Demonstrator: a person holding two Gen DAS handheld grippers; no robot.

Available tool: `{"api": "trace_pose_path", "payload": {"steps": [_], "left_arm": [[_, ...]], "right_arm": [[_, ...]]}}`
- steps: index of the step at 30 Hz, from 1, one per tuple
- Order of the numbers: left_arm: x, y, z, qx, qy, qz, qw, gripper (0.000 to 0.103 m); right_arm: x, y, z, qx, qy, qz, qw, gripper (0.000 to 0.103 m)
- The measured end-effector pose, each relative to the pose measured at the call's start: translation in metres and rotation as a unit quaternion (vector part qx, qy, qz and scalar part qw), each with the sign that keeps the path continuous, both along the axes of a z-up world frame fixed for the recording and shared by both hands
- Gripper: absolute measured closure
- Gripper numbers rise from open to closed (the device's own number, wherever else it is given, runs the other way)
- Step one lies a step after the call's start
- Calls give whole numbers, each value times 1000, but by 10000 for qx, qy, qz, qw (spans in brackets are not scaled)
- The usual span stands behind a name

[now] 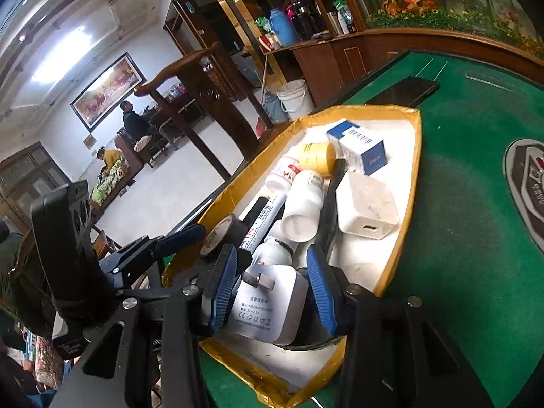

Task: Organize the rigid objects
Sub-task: 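Carry the tape roll into the tray with the left tool while the right drops the adapter there, then move the right tool back to the table and grasp the white medicine box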

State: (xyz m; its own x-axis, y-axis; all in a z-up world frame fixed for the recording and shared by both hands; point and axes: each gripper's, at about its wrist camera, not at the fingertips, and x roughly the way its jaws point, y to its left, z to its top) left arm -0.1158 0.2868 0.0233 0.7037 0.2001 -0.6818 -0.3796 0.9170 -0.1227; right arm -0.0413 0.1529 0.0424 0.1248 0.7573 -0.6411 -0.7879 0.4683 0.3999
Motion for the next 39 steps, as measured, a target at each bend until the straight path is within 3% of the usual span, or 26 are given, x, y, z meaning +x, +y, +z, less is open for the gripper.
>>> {"api": "trace_pose_path", "payload": {"steps": [12, 18, 20, 23, 28, 29, 32, 33, 35, 36, 38, 39], "left_arm": [[-1, -21, 21, 55, -189, -221, 9996, 23], [7, -52, 36, 178, -305, -649, 9973, 24], [10, -64, 40, 198, -333, -821, 9959, 24], [18, -81, 43, 344, -295, -1031, 9936, 23], [24, -94, 42, 271, -252, -1226, 9918, 23], [26, -97, 41, 279, -235, -1274, 9912, 23], [27, -105, 39, 289, -181, -1373, 9899, 23], [27, -107, 38, 287, -175, -1397, 9896, 23], [27, -109, 38, 255, -188, -1445, 9890, 23], [27, -110, 38, 243, -188, -1466, 9887, 23], [27, -113, 39, 253, -198, -1499, 9882, 23], [27, -114, 39, 262, -199, -1509, 9880, 23]], "right_arm": [[30, -59, 16, 219, -8, -613, 9979, 60], [65, -136, 24, 105, -299, -1587, 9868, 60], [81, -174, 26, 96, -363, -2070, 9776, 60], [106, -234, 29, -127, -698, -3107, 9478, 60], [143, -301, 22, -1335, -1250, -4591, 8693, 58], [151, -305, 18, -1456, -1208, -4624, 8662, 55], [170, -313, 2, -1515, -750, -4410, 8814, 55], [174, -311, -3, -1650, -731, -4369, 8812, 55], [178, -305, -7, -1988, -901, -4523, 8648, 55], [182, -303, -10, -2095, -954, -4512, 8622, 55], [190, -306, -16, -2126, -806, -4500, 8636, 56], [194, -308, -20, -2002, -691, -4493, 8679, 65]]}}
